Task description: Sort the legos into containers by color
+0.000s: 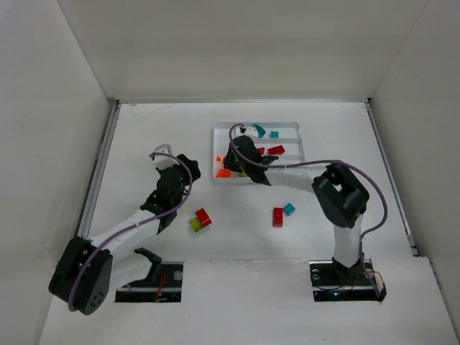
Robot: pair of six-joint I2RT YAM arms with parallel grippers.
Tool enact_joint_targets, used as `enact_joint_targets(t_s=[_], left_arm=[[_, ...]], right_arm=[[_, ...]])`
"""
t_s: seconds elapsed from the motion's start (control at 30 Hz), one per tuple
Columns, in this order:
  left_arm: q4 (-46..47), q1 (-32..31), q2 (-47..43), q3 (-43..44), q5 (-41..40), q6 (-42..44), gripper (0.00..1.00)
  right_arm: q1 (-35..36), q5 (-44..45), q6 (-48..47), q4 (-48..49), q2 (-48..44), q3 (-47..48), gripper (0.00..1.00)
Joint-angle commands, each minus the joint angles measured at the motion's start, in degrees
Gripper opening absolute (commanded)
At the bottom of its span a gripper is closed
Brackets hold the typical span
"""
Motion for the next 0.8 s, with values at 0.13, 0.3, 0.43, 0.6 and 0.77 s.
enact_joint_targets(t_s=[0.13,0.3,0.43,0.6,0.77], left_arm=[[-1.8,-0.5,2.6,1.9,-1.6,-1.3,0.51],[-2.9,-0.8,2.1,2.6,-2.2,-1.5,0.53],[-3.6,-0.8,2.3,3.6,-4.0,-1.9,0.51],[-9.5,-1.5,3.6,7.0,-7.9,-4.1,0.37],[-13.0,-2.9,3.0,9.2,-7.9,-4.5,0.19]], right_arm=[[0.2,-0.3,-1.3,3.4,-1.6,2.6,0.47],[1.3,0.2,-2.7,4.0,-7.5,-2.7,0.43],[6.1,0.6,-5.7,5.4,-15.4,-12.3,0.36],[15.9,1.1,-7.8,9.8,-22.6,-23.5,0.47],[24.9,3.9,-9.1,9.9,-23.3,-25.5,0.65]])
